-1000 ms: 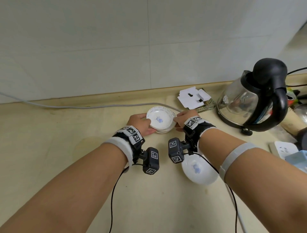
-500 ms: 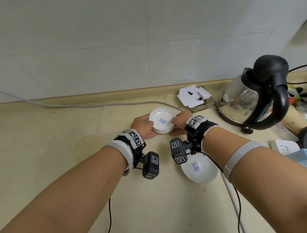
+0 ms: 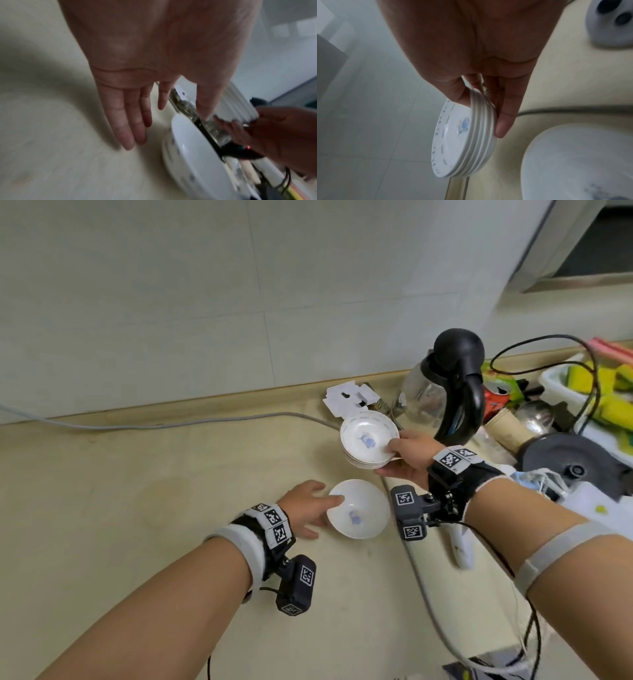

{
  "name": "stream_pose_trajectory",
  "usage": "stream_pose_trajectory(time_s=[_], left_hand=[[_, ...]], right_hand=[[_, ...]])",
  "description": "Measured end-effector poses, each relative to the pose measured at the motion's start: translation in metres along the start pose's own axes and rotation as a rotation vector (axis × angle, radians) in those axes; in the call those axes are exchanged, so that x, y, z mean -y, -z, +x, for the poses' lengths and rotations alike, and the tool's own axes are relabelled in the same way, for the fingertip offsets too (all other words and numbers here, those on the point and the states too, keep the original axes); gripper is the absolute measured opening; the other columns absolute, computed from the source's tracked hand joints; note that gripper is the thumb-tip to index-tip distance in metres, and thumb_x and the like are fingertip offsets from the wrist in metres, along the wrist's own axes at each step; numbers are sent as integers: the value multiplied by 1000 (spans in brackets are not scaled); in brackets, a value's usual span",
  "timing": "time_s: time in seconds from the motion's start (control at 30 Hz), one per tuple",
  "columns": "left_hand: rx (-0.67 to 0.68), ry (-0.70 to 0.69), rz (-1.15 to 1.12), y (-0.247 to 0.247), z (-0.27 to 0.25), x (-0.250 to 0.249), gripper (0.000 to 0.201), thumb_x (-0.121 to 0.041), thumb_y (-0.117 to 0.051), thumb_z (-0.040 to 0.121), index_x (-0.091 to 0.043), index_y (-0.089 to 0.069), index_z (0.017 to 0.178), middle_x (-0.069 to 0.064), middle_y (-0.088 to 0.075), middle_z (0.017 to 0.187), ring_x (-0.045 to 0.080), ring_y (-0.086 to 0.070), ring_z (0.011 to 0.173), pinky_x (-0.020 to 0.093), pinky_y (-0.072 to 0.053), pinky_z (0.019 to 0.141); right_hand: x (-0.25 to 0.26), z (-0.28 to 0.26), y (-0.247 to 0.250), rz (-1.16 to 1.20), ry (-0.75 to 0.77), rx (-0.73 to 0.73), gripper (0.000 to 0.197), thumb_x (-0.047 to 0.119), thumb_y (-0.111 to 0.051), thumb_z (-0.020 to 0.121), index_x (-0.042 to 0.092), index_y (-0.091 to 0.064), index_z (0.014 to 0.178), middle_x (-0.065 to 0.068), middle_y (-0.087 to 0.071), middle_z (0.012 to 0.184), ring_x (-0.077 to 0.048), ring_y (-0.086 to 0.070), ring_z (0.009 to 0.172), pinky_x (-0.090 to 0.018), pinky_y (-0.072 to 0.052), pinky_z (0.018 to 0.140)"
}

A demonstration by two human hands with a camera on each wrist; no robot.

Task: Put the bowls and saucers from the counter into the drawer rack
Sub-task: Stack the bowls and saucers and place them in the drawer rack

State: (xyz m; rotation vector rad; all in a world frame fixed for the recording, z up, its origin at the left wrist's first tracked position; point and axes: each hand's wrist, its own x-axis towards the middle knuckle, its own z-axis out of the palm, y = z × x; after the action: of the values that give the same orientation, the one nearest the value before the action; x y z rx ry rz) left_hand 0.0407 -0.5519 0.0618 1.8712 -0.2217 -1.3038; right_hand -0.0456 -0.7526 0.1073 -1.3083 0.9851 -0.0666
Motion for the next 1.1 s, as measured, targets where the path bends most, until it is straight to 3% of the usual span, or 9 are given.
stream_pose_trajectory(time_s=[0.1, 0.27, 0.33, 0.4, 0.47, 0.67, 0.8, 0.9, 1.1], left_hand=[[6, -2, -51, -25, -5, 16, 39, -12, -55, 96, -13, -50, 135, 17, -68, 101, 33, -71, 85, 44, -60, 82], [-122, -74, -253, -37, -27, 30, 26, 11, -52, 81, -5, -62, 100, 25, -61, 125, 46, -62, 110, 61, -56, 84], [-148, -90, -278, -36, -45, 44, 25, 10, -54, 82, -8, -62, 98, 25, -60, 126, 45, -63, 108, 52, -61, 75], [-164, -91, -332, -30, -68, 61, 29, 10, -48, 90, -6, -59, 112, 27, -58, 125, 43, -65, 97, 37, -63, 57], [-189, -96, -345, -20, -95, 82, 33, 8, -47, 94, -8, -56, 121, 26, -58, 126, 39, -67, 90, 29, -60, 52], [-282, -80, -415, 8, -178, 171, 37, 1, -53, 94, -9, -59, 129, 23, -66, 124, 37, -74, 94, 36, -63, 73], [-316, -32, -479, 16, -239, 238, 32, 1, -52, 95, -10, -61, 124, 22, -71, 114, 34, -75, 91, 35, -63, 72], [-313, 25, -533, 16, -273, 293, 28, 2, -52, 96, -8, -61, 121, 24, -73, 111, 36, -74, 97, 39, -61, 85], [-481, 78, -266, 9, -284, 369, 39, -10, -56, 84, 5, -63, 120, 26, -65, 123, 36, -65, 111, 47, -53, 100]], right_hand=[[-14, -18, 22, 51, 27, -1, 40, -4, -46, 91, 5, -57, 128, -20, -66, 120, -32, -71, 88, -44, -62, 76], [-33, -47, 36, 103, 40, 64, 40, -6, -46, 92, 3, -56, 129, -20, -65, 121, -30, -70, 88, -40, -63, 70], [-40, -59, 34, 118, 41, 119, 39, -7, -45, 91, 1, -56, 128, -22, -65, 121, -31, -70, 90, -38, -63, 67], [-47, -73, 27, 131, 42, 193, 36, -7, -45, 92, 0, -57, 124, -23, -64, 120, -31, -69, 92, -36, -63, 65], [-54, -89, 18, 125, 36, 272, 33, -7, -46, 92, 1, -56, 122, -22, -64, 119, -31, -68, 95, -37, -64, 68], [-94, -137, -24, 44, -54, 512, 35, -6, -47, 92, 1, -55, 125, -18, -65, 117, -28, -72, 89, -36, -63, 71], [-135, -171, -56, -38, -148, 676, 38, -6, -49, 91, 3, -55, 128, -22, -65, 126, -35, -69, 106, -40, -62, 79], [-170, -195, -78, -97, -241, 755, 41, -8, -50, 91, 4, -54, 130, -26, -62, 131, -41, -62, 117, -41, -62, 79], [-238, -229, -100, -266, -370, 802, 40, -7, -50, 91, 9, -56, 127, -23, -69, 119, -38, -66, 106, -41, -63, 78]])
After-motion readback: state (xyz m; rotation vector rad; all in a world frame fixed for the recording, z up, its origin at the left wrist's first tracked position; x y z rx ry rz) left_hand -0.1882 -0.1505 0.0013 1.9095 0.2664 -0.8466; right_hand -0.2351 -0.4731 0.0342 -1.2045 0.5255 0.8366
